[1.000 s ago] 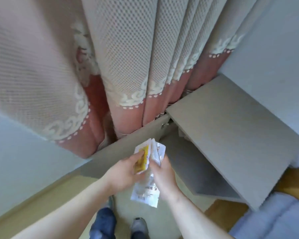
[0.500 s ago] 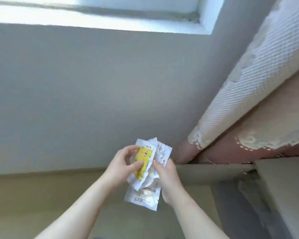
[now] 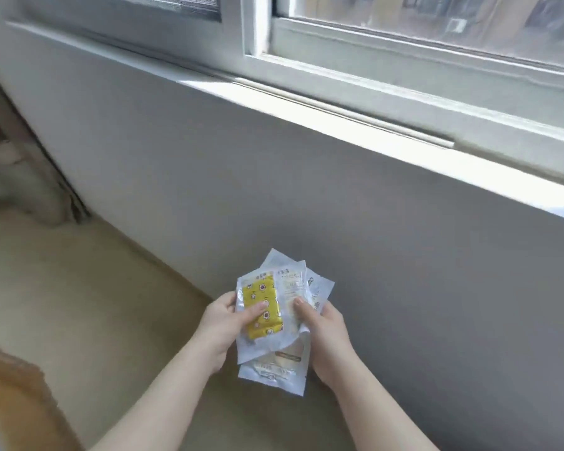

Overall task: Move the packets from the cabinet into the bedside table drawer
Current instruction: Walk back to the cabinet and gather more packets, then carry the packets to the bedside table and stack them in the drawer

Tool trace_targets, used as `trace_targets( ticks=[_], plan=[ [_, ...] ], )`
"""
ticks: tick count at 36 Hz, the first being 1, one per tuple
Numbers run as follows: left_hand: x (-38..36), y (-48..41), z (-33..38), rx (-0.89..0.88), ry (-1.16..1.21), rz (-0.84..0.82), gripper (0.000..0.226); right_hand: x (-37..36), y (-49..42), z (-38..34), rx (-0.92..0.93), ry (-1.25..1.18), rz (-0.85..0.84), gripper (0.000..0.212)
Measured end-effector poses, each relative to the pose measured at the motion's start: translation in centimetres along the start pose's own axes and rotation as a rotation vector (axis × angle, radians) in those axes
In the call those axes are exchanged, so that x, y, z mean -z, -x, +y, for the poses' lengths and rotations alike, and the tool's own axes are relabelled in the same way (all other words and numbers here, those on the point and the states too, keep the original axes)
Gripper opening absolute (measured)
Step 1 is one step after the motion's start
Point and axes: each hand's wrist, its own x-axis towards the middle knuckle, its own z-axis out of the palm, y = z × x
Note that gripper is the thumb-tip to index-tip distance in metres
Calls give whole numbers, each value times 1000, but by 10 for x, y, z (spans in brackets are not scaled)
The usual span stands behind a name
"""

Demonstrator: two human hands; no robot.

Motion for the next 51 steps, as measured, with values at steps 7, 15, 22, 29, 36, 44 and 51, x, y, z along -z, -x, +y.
trace_targets(
  ticks=[7, 15, 22, 29, 36, 44, 51],
  plan=[
    [105, -32, 31, -26, 179, 260, 17, -114, -73, 11, -66, 84, -235, 18],
    [206, -98, 85, -57, 314, 511, 17, -240, -174, 14, -155, 114, -434, 25],
    [309, -131, 135, -110, 463, 738, 18, -375, -242, 13, -208, 198, -700, 27],
    [418, -140, 142, -117, 647, 930, 24, -504, -273, 45, -357, 284, -916, 24],
    [566, -162, 173, -156, 691, 1026, 20, -662, -302, 83, -389, 334, -982, 27],
    [711, -174, 230, -187, 682, 1117, 20, -824, -325, 97, -451, 318, -1137, 26],
    [819, -215, 261, -195, 714, 1184, 22, -939, -372, 125, -508, 333, -1167, 30]
  ],
)
